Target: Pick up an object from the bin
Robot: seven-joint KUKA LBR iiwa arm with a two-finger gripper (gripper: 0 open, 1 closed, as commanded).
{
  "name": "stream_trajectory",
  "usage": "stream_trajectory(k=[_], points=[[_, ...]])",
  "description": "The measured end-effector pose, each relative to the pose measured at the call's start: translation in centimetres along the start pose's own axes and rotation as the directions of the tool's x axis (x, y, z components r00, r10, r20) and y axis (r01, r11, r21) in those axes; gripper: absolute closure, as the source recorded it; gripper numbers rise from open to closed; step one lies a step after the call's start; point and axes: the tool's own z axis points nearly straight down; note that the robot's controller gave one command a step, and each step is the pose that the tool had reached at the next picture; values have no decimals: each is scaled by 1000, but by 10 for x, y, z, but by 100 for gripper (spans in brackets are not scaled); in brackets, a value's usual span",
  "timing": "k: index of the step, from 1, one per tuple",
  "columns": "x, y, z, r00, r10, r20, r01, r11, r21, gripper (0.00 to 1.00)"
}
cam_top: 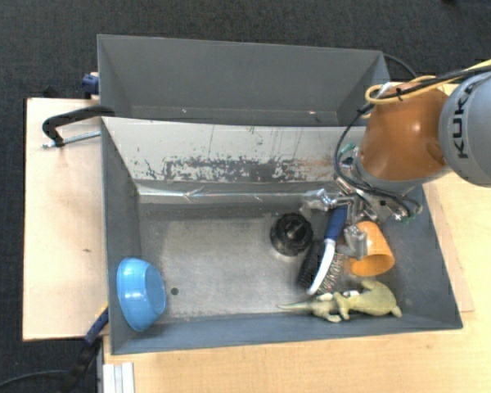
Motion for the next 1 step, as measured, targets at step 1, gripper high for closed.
stream_trajectory(k=[1], points=[[1, 1, 1, 1000, 0, -5, 0, 1000, -4, 100]])
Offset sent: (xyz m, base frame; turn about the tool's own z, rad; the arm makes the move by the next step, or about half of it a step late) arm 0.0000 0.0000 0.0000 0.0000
